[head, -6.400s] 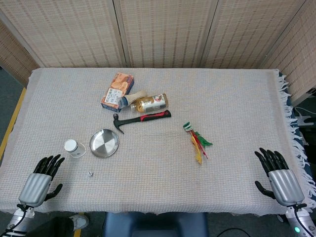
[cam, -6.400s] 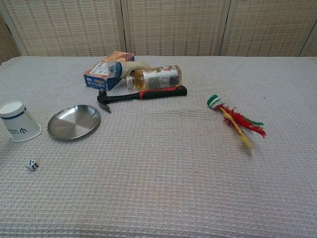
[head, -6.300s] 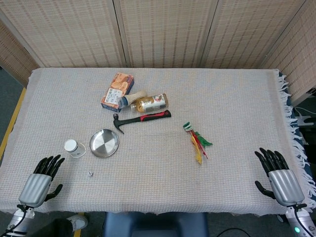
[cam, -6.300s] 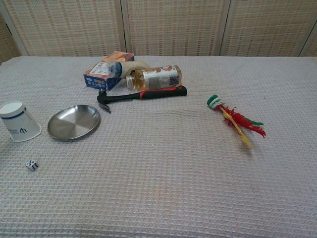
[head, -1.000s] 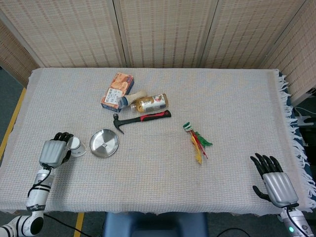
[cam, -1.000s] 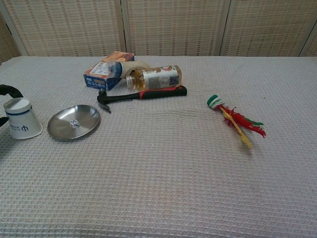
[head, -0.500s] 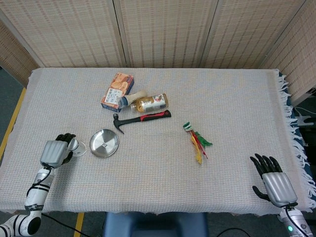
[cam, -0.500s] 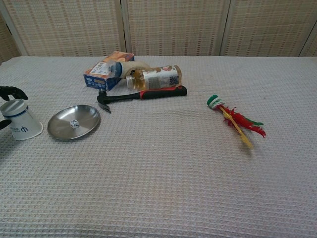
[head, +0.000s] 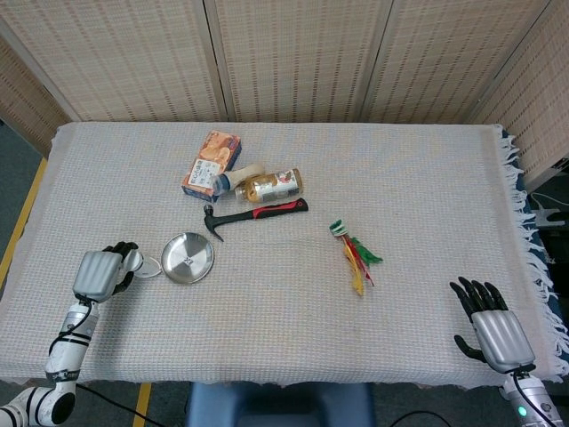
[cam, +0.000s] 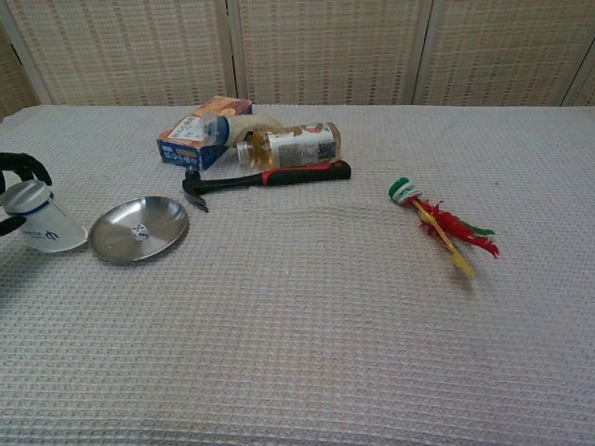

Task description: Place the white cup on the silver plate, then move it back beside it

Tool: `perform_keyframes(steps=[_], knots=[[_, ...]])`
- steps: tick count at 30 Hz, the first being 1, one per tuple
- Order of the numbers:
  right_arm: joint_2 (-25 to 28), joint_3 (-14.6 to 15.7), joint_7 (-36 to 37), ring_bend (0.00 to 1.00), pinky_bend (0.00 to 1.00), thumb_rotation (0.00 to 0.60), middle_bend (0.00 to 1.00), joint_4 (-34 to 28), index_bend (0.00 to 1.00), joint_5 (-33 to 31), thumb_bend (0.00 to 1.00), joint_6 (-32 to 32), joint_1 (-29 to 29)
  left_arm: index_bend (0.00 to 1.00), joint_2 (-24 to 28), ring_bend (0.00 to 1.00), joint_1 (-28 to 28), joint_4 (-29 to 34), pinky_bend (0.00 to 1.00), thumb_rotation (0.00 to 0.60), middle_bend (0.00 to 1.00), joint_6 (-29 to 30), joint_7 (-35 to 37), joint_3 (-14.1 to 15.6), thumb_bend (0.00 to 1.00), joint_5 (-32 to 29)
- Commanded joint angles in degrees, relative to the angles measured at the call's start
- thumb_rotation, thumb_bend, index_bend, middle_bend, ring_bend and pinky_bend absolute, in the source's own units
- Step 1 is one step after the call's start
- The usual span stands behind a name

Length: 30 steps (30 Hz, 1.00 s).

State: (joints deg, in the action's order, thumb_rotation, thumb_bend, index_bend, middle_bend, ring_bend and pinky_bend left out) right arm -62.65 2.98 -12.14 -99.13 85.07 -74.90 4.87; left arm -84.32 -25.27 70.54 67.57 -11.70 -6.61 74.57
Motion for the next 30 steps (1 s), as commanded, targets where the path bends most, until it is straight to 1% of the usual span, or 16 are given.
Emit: perform_keyframes(steps=[1, 5, 8, 14, 18, 22, 30], knots=[[0.0, 0.0, 0.1, 0.0, 0.0, 0.6, 0.0, 0.0, 0.0, 0.0, 0.21, 0.0, 0.0, 0.46, 0.8, 0.49, 0.5, 1.3, 0.78, 0.6, 0.56, 1.1, 4.6, -0.6, 0.44, 1.0], [0.0, 0.1, 0.3, 0.0, 0.0, 0.6, 0.0, 0.0, 0.0, 0.1, 0.21, 0.2, 0.1, 0.48, 1.3, 0.5, 0.5, 2.6, 0.78, 0.6, 0.6, 2.7, 6.7, -1.3, 0.44, 2.3], [0.0, 0.1, 0.4, 0.0, 0.0, 0.6, 0.0, 0.0, 0.0, 0.0, 0.21, 0.4, 0.2, 0.5, 0.9, 0.52, -0.4, 3.7, 0.78, 0.6, 0.64, 3.2, 6.3, -1.7, 0.44, 3.4], [0.1, 0.0, 0.7, 0.0, 0.0, 0.6, 0.0, 0.2, 0.0, -0.3, 0.21, 0.7, 0.4, 0.52, -1.1, 0.55, -3.4, 5.7, 0.79, 0.6, 0.67, 2.5, 2.9, -3.4, 0.44, 4.1], [0.1, -0.1, 0.9, 0.0, 0.0, 0.6, 0.0, 0.2, 0.0, -0.4, 0.21, 0.8, 0.5, 0.52, -2.6, 0.55, -5.1, 6.7, 0.8, 0.6, 0.67, 0.2, -1.1, -3.4, 0.43, 3.2], [0.2, 0.0, 1.1, 0.0, 0.0, 0.6, 0.0, 0.3, 0.0, -0.3, 0.21, 0.7, 0.5, 0.52, -5.2, 0.55, -6.3, 5.3, 0.8, 0.6, 0.66, -0.9, -5.4, -2.9, 0.43, 2.6], [0.6, 0.1, 1.7, 0.0, 0.0, 0.6, 0.0, 0.2, 0.0, 0.3, 0.21, 0.1, 0.3, 0.52, -9.0, 0.55, -7.4, 0.9, 0.8, 0.6, 0.66, -2.9, -8.9, -1.9, 0.43, 0.9]])
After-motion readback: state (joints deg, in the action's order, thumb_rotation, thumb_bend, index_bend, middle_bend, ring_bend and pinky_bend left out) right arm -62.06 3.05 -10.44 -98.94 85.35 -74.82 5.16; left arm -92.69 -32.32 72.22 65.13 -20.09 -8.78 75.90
